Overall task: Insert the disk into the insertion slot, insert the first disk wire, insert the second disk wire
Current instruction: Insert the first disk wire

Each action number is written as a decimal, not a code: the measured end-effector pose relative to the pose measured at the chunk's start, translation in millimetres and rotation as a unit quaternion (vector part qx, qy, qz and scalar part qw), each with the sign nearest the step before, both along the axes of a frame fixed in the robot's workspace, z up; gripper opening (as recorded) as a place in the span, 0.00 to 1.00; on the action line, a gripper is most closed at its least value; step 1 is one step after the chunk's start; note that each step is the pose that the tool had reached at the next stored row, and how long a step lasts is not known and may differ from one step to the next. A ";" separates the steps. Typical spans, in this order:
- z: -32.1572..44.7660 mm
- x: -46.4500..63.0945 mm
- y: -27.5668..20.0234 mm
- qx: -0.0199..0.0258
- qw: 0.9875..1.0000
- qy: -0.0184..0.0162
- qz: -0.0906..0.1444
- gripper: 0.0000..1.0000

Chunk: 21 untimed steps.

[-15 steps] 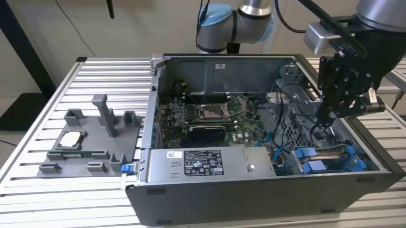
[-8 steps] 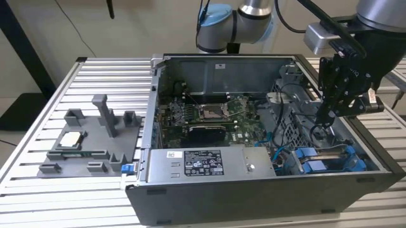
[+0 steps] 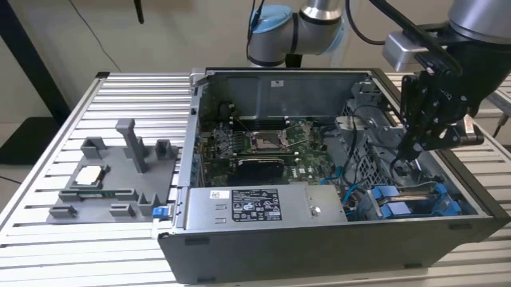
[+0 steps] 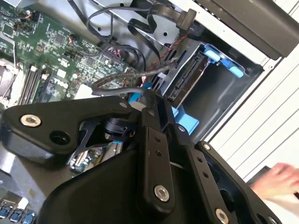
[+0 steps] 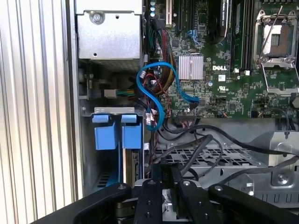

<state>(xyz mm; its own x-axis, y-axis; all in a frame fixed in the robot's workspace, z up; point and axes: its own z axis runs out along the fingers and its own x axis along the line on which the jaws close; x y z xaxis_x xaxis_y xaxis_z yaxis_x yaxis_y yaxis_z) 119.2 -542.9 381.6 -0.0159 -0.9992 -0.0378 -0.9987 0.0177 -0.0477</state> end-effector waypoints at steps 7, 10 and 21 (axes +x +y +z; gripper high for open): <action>-5.1 2.5 -7.8 -0.002 1.000 0.003 0.000 0.19; -7.9 4.4 -11.7 -0.002 1.000 0.003 0.000 0.19; -17.6 16.6 -21.8 -0.004 1.000 0.004 0.000 0.19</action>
